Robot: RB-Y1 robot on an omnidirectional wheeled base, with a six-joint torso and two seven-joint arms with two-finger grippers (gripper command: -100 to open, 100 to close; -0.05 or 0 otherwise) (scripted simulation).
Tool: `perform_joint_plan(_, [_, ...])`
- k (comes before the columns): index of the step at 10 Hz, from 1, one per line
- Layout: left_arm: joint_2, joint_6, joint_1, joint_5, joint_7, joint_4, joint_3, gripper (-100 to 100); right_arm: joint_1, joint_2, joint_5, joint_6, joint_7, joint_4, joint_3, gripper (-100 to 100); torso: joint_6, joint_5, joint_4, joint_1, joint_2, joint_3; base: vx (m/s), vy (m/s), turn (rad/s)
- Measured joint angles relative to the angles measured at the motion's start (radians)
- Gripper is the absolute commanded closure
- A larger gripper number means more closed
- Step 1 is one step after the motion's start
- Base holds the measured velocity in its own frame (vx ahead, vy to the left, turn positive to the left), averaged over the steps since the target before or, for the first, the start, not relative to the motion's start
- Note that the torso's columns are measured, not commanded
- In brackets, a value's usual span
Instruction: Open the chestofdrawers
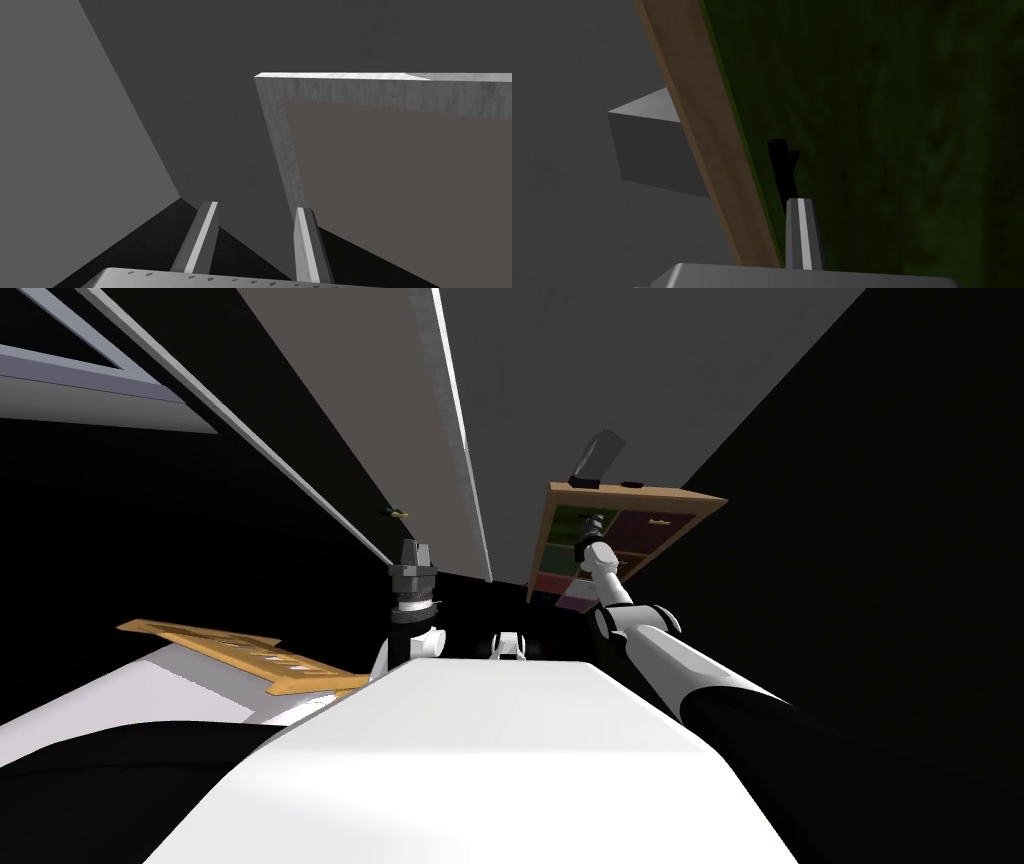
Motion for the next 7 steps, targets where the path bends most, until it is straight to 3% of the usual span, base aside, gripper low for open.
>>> perform_joint_plan(3, [0.000, 0.000, 0.000, 0.000, 0.000, 0.000, 0.000, 0, -0.007, -0.005, -0.011, -0.008, 0.003, 0.003, 0.002, 100, 0.000, 0.000, -0.002, -0.002, -0.006, -0.004, -0.147, 0.046, -0.016])
perform_joint_plan(4, [0.000, 0.000, 0.000, 0.000, 0.000, 0.000, 0.000, 0, -0.007, -0.005, -0.012, -0.009, 0.005, 0.003, 0.003, -100, 0.000, -0.001, -0.003, -0.004, -0.012, -0.007, 0.061, -0.054, 0.040])
perform_joint_plan(7, [0.000, 0.000, 0.001, 0.000, 0.000, 0.000, 0.000, 0, -0.006, -0.008, -0.014, -0.020, -0.004, 0.017, 0.005, -100, 0.000, -0.001, -0.004, -0.004, -0.014, -0.009, 0.119, -0.063, 0.023])
